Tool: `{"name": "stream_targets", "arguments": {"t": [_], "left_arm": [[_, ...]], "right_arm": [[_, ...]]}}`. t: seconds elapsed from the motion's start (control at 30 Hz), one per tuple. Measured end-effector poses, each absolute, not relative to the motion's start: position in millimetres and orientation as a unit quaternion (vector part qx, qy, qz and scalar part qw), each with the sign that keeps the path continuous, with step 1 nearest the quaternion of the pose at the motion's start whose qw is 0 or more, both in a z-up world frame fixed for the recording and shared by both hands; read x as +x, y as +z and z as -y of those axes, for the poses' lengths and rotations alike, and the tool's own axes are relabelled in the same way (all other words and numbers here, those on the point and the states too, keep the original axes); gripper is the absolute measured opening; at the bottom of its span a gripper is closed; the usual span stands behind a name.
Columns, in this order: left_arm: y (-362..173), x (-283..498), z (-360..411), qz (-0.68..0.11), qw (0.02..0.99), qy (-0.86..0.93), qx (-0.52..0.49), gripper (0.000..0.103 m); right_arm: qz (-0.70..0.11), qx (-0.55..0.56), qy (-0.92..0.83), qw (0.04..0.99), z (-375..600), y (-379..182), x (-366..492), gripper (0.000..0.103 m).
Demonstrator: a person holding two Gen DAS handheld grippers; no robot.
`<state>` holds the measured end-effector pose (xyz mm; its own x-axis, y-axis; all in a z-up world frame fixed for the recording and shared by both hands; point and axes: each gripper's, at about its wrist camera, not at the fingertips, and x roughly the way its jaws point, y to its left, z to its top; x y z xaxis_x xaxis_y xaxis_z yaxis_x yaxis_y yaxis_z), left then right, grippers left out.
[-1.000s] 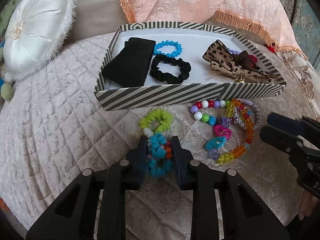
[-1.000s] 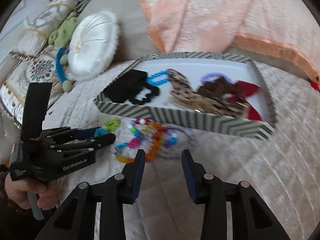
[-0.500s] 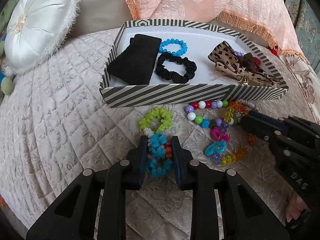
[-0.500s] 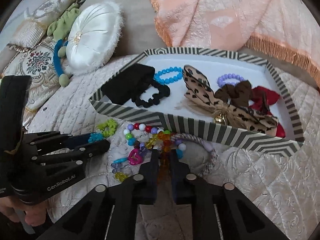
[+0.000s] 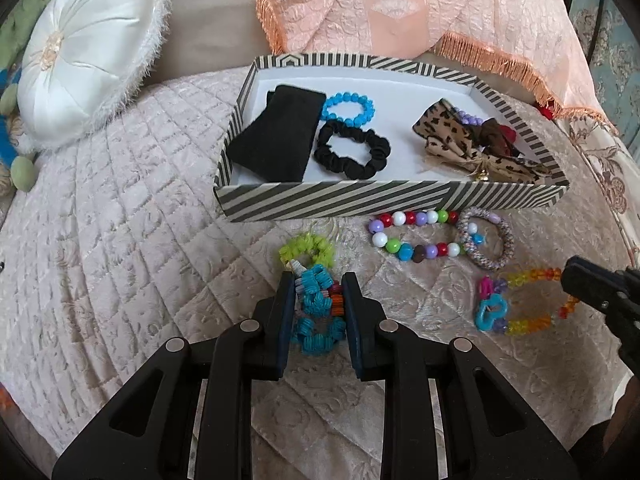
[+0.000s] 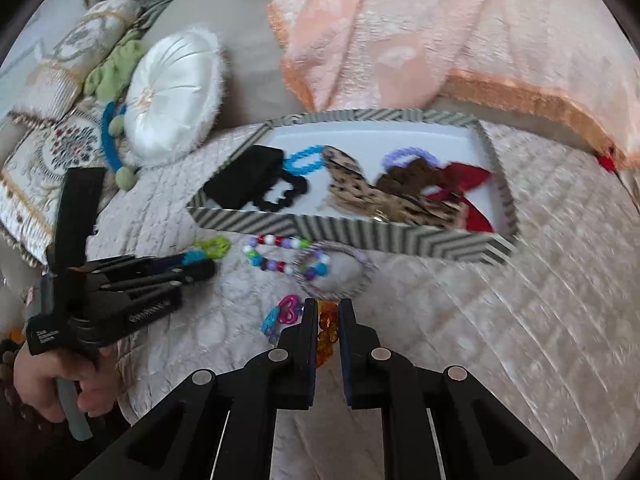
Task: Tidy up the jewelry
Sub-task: 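Grasp the teal spiral hair ties with the left tool while the right tool grasps the orange bead bracelet, then lift the spiral hair ties and orange bracelet off the bed with both tools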
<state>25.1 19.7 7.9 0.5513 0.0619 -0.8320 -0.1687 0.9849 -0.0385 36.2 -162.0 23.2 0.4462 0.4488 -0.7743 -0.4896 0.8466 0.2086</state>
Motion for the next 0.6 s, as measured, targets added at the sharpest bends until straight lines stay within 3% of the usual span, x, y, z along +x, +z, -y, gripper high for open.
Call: {"name": "stream_targets", "arguments": {"t": [0.6], "left_arm": [[20, 22, -16, -0.433, 0.894, 0.114, -0.021, 0.022]], "right_arm": [[-0.459, -0.024, 0.251, 0.852, 160, 19, 45, 0.009]]}}
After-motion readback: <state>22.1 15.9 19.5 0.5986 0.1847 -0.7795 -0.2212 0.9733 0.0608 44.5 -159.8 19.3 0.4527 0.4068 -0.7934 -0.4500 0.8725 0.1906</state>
